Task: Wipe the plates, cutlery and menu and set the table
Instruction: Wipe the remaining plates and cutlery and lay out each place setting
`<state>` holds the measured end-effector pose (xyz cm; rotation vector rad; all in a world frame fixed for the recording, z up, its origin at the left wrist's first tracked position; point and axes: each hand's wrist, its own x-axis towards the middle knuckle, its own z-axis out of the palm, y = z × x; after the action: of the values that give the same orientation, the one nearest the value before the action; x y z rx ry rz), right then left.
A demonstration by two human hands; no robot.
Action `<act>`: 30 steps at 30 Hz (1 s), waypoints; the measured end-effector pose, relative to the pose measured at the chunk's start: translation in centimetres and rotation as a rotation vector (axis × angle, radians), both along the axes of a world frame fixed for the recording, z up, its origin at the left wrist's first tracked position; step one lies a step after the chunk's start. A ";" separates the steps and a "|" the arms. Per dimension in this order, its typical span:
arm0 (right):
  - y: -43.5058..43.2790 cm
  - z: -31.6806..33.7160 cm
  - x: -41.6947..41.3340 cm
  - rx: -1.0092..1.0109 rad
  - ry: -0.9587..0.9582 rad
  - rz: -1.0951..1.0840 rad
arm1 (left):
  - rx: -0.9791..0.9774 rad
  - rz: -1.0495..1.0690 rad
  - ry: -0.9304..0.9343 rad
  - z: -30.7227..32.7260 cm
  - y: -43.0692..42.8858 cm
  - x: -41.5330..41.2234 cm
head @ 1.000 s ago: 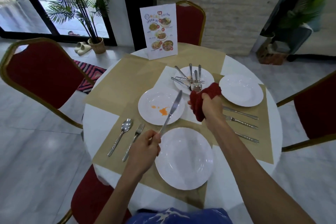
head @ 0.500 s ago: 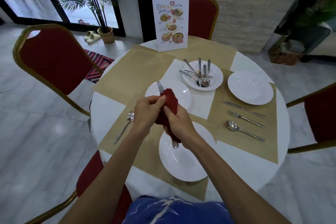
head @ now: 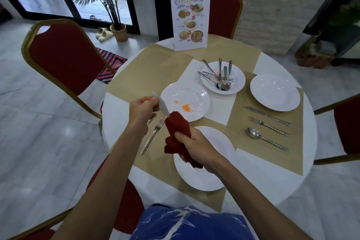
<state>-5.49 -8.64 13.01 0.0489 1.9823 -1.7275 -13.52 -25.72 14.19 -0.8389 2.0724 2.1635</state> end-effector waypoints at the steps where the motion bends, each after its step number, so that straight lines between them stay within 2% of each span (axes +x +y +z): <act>1: -0.1 0.0 0.1 0.000 -0.001 0.010 | -0.010 0.027 0.015 -0.1 -0.3 -0.2; 3: -0.4 0.5 -0.2 -0.011 -0.004 -0.012 | 0.000 0.008 0.033 -0.4 0.1 0.3; 6: -1.3 1.1 -1.2 -0.030 -0.007 -0.115 | -0.019 -0.205 0.005 -1.2 2.1 2.1; 8: -1.6 1.2 -1.5 -0.006 0.003 -0.122 | -0.010 -0.253 -0.014 -1.7 2.3 2.4; 11: -1.0 0.5 -0.8 0.040 0.006 -0.027 | 0.031 -0.148 0.002 -2.4 0.3 1.5; 15: 0.5 -0.3 0.1 0.109 -0.099 0.062 | 0.045 0.001 -0.028 -4.0 -3.5 0.9; 20: 1.2 -0.2 -1.1 0.128 -0.132 -0.085 | -0.111 -0.338 -0.253 -8.5 -4.5 4.2; 24: 1.7 0.2 -1.7 0.118 -0.135 -0.113 | -0.328 -0.544 -0.369 -12.6 -4.1 5.5; 27: 2.0 0.0 -1.8 0.130 -0.157 -0.124 | -0.468 -0.632 -0.387 -13.8 -3.4 5.3; 30: 2.0 -0.5 -1.9 0.118 -0.179 -0.138 | -0.636 -0.645 -0.307 -13.8 -2.5 4.6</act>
<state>-7.34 -6.63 12.51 0.3760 1.9846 -1.6249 -8.94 -28.21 0.40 -0.3823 2.4172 1.0068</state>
